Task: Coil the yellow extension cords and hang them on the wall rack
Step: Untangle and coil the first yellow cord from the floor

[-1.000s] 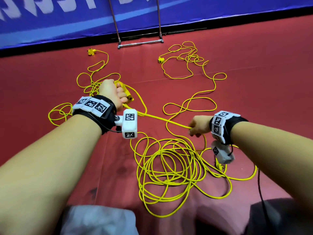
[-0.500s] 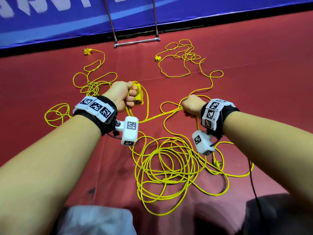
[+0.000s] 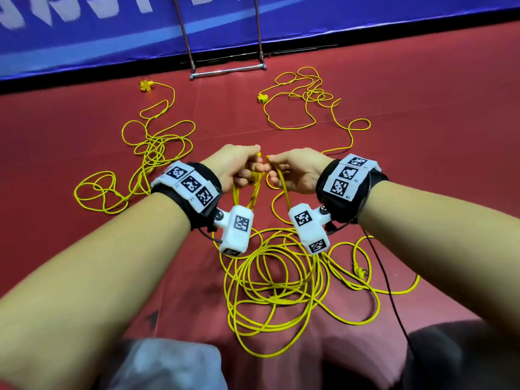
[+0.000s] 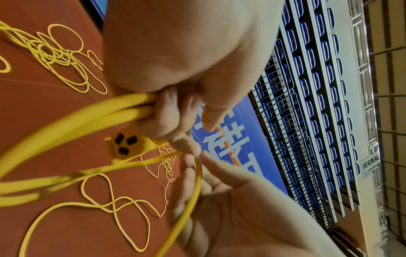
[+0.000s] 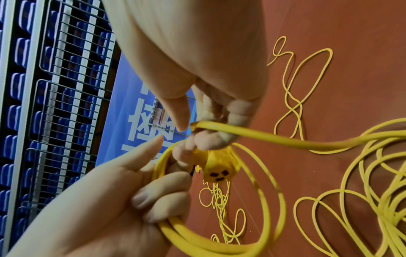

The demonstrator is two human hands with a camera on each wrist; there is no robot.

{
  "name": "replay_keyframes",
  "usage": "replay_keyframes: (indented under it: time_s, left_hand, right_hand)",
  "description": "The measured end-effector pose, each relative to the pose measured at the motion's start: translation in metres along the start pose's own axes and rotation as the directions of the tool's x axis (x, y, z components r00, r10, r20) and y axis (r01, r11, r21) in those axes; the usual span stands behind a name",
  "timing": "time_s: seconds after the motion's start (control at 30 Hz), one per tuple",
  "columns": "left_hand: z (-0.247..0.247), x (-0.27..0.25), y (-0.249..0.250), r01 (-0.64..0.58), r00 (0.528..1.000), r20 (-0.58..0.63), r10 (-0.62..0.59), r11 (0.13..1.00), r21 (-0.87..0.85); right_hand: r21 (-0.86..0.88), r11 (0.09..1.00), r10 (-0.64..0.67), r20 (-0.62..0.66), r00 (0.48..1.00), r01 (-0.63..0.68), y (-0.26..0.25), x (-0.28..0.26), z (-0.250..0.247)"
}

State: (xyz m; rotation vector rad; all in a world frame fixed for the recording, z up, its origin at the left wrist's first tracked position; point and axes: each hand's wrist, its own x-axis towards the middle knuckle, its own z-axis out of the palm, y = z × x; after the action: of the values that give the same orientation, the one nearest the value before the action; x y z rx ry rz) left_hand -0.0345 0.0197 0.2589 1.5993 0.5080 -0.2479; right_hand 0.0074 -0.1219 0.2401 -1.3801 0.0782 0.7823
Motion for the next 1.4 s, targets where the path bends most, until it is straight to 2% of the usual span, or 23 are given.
replay_keyframes:
  time_s: [0.13,0.3,0.4,0.43,0.5,0.57,0.63,0.7,0.8,0.87,0.93,1.03,1.1,1.23,1.4]
  left_hand:
    - [0.001,0.001,-0.002,-0.037,0.999,-0.039,0.037,0.999,-0.009]
    - [-0.006,0.002,-0.006,-0.03,0.998,-0.058,0.029,0.999,-0.027]
    - [-0.017,0.005,-0.003,0.002,0.998,-0.055,-0.012,0.986,-0.169]
    - [-0.022,0.006,-0.002,0.005,0.998,-0.066,-0.02,0.977,-0.214]
    - [-0.03,0.008,-0.001,-0.01,0.993,-0.112,-0.02,0.965,-0.263]
    - [-0.036,0.011,-0.002,-0.024,0.987,-0.157,-0.018,0.964,-0.265]
    - [-0.041,0.014,-0.006,-0.008,0.983,-0.179,-0.039,0.967,-0.255]
    - [-0.044,0.015,-0.009,0.024,0.979,-0.187,-0.076,0.964,-0.265]
    - [-0.045,0.014,-0.013,0.048,0.978,-0.182,-0.106,0.953,-0.299]
    - [-0.04,0.012,-0.011,0.053,0.983,-0.15,-0.105,0.947,-0.318]
    - [-0.033,0.009,-0.008,0.049,0.99,-0.113,-0.084,0.957,-0.286]
    - [-0.023,0.008,-0.003,0.038,0.994,-0.093,-0.057,0.98,-0.195]
    - [-0.017,0.007,-0.002,0.043,0.994,-0.088,-0.058,0.986,-0.161]
    - [-0.012,0.004,-0.002,0.066,0.996,-0.049,-0.075,0.983,-0.17]
    - [-0.013,0.003,-0.004,0.086,0.995,-0.026,-0.094,0.972,-0.218]
  right_hand:
    - [-0.212,0.977,0.015,0.215,0.976,0.032,0.002,-0.017,0.009]
    - [-0.342,0.929,-0.025,0.32,0.947,0.14,0.01,-0.022,0.02]
    - [-0.39,0.905,-0.036,0.324,0.945,0.168,0.012,-0.017,0.018]
    - [-0.457,0.867,-0.049,0.314,0.948,0.196,0.015,-0.015,0.015]
    - [-0.648,0.715,-0.058,0.321,0.945,0.264,0.023,-0.013,0.006]
    - [-0.742,0.606,-0.047,0.326,0.944,0.286,0.03,-0.011,-0.004]
    - [-0.676,0.688,-0.088,0.283,0.955,0.264,0.031,-0.01,-0.009]
    - [-0.572,0.773,-0.187,0.208,0.96,0.274,0.025,-0.009,-0.009]
    - [-0.537,0.772,-0.327,0.121,0.937,0.339,0.015,-0.005,-0.005]
    - [-0.521,0.775,-0.37,0.083,0.925,0.357,0.013,-0.004,0.0]
    - [-0.509,0.786,-0.372,0.063,0.926,0.35,0.014,-0.004,0.006]
    - [-0.435,0.851,-0.322,0.01,0.947,0.294,0.013,-0.002,0.009]
    - [-0.378,0.883,-0.294,0.021,0.956,0.28,0.011,-0.002,0.008]
    - [-0.39,0.89,-0.25,0.019,0.968,0.237,0.011,-0.005,0.0]
    - [-0.412,0.879,-0.283,-0.043,0.958,0.241,0.013,-0.003,0.0]
